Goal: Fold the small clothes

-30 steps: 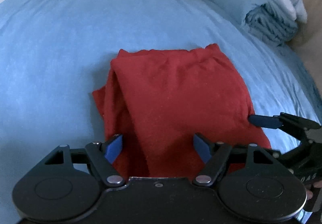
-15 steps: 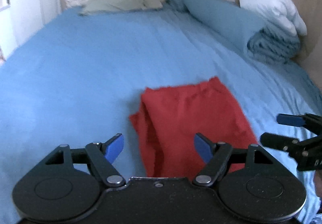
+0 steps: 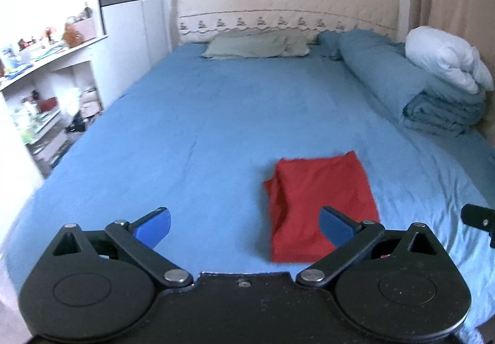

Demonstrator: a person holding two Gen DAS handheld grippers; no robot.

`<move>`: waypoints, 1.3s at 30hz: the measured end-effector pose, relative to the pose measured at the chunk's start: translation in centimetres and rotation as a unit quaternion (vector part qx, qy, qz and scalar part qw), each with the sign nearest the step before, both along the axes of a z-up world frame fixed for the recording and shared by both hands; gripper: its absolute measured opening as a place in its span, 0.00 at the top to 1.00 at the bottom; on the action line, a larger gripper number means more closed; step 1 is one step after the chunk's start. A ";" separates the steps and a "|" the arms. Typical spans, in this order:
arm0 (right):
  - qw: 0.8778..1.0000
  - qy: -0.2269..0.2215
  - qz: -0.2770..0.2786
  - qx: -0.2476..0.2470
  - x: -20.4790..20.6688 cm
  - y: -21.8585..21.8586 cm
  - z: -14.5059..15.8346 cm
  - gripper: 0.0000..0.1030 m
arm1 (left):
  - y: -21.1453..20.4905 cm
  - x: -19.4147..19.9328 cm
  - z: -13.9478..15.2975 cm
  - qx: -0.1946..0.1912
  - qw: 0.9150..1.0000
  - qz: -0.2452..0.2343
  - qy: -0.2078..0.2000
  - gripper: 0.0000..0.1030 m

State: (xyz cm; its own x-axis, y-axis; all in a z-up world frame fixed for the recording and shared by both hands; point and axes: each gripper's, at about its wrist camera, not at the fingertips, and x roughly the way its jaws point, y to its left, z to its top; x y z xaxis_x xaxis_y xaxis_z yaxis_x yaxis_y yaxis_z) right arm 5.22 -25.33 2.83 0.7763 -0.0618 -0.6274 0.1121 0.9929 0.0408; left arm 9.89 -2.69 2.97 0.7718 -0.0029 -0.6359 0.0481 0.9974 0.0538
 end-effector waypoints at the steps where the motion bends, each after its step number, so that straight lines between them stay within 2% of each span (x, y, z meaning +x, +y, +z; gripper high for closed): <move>1: 1.000 0.007 -0.006 -0.007 -0.8 0.2 0.0 0.00 | 0.0 -0.7 -0.2 0.004 1.000 0.002 0.004 0.00; 7: 0.998 0.039 -0.020 -0.050 -4.2 1.7 -1.7 0.00 | -0.8 -3.5 -2.1 0.044 0.999 -0.008 0.020 0.00; 11: 0.997 0.057 -0.025 -0.044 -5.5 1.8 -3.0 0.00 | -0.6 -4.6 -2.5 0.031 0.999 -0.010 0.023 0.00; 16: 0.997 0.064 -0.030 -0.039 -6.7 1.9 -3.8 0.00 | -0.6 -5.2 -2.4 0.035 0.999 -0.013 0.017 0.00; 39: 0.997 0.055 -0.036 -0.034 -7.3 2.4 -2.7 0.00 | -0.3 -6.0 -2.0 0.030 0.999 -0.018 0.003 0.00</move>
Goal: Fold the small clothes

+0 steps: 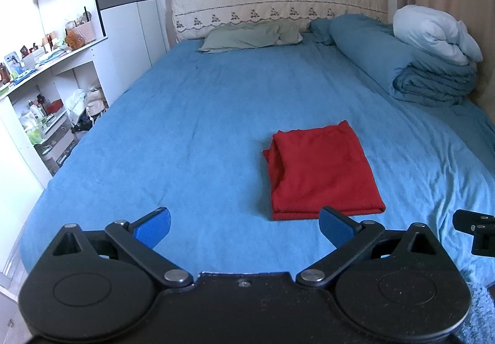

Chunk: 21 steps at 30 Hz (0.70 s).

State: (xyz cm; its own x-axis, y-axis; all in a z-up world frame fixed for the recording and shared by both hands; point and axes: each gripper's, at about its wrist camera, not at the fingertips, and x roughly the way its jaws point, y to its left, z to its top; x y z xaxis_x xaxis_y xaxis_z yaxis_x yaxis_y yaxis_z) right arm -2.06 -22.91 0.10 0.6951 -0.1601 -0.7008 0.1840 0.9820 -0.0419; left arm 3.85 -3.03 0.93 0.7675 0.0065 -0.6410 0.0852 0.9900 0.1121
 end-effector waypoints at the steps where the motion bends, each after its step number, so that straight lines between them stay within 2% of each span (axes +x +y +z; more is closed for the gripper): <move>1: 1.000 0.000 0.000 0.001 0.0 0.0 0.0 0.00 | 0.0 0.0 0.0 0.000 1.000 0.000 0.000 0.00; 21: 1.000 -0.004 0.003 0.008 0.0 0.2 0.3 0.00 | 0.4 -0.4 0.3 0.003 1.000 0.000 -0.002 0.00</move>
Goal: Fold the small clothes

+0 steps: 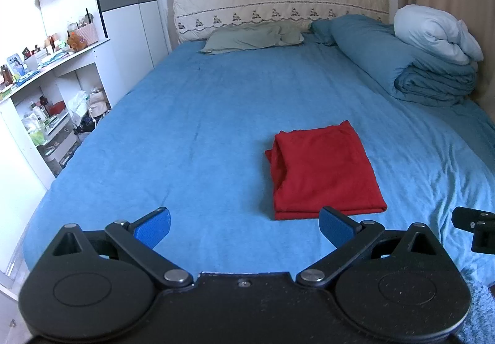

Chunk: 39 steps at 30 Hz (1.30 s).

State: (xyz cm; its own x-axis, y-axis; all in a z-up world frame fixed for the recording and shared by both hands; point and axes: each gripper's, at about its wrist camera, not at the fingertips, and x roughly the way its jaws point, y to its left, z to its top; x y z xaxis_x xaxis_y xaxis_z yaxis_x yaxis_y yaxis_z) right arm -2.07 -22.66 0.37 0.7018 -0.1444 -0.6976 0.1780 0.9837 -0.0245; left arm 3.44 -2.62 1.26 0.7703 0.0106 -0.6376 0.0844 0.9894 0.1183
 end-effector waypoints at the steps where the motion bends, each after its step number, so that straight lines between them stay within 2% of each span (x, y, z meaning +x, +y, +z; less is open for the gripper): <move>1: 1.000 -0.001 0.000 0.000 0.0 0.0 0.0 0.00 | 0.0 0.0 0.0 0.000 1.000 0.000 0.000 0.00; 31: 1.000 -0.006 0.001 -0.001 0.0 0.9 0.3 0.00 | 0.9 0.0 0.4 -0.006 1.000 -0.005 -0.003 0.00; 39: 1.000 -0.009 0.000 -0.003 -0.1 1.2 0.3 0.00 | 1.5 -0.2 1.0 -0.027 1.000 0.002 -0.013 0.00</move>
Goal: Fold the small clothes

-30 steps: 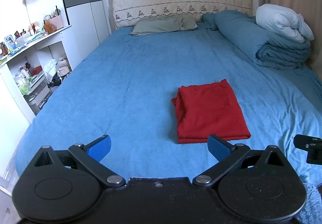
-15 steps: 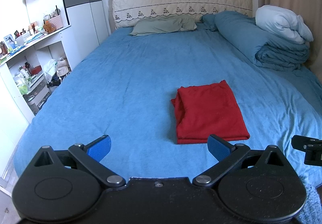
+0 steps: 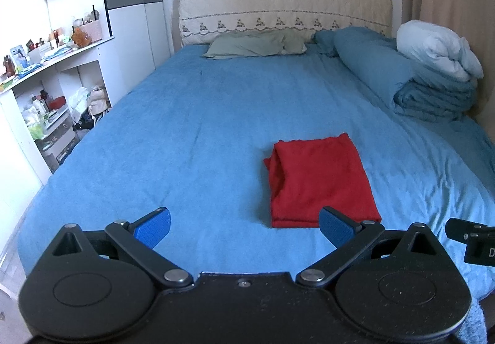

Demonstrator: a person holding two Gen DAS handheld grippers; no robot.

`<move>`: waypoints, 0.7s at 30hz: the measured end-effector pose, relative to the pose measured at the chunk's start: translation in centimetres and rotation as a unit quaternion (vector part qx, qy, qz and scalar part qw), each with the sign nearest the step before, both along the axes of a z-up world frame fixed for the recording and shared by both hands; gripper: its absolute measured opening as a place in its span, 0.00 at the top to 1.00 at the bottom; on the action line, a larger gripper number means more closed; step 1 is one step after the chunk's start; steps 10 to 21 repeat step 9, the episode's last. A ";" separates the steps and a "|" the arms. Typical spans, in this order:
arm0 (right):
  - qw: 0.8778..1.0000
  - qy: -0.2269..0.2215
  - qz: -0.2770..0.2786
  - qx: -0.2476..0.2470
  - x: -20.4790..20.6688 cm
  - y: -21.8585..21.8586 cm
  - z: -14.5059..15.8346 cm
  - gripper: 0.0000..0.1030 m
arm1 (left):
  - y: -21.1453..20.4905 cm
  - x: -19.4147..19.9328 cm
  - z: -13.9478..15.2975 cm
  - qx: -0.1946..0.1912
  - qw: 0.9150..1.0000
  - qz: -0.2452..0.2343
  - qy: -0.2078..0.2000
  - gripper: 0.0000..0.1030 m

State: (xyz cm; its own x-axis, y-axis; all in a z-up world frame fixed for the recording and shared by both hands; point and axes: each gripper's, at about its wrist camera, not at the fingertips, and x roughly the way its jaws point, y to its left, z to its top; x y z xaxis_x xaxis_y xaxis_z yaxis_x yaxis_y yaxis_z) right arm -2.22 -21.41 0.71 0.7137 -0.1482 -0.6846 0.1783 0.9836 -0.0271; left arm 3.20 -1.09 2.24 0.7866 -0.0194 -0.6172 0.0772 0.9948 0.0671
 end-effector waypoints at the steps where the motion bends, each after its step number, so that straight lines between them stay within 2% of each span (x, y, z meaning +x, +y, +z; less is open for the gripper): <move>1: 1.000 -0.001 0.000 0.000 -0.1 0.0 0.0 0.00 | 0.0 0.0 0.0 0.000 1.000 -0.001 -0.001 0.00; 7: 1.000 -0.004 0.000 -0.001 -0.2 0.2 0.3 0.00 | 0.5 -0.3 0.1 -0.012 1.000 -0.001 -0.004 0.00; 21: 1.000 -0.005 0.001 -0.002 -0.3 0.3 0.4 0.00 | 0.6 -0.3 0.1 -0.011 1.000 -0.001 -0.008 0.00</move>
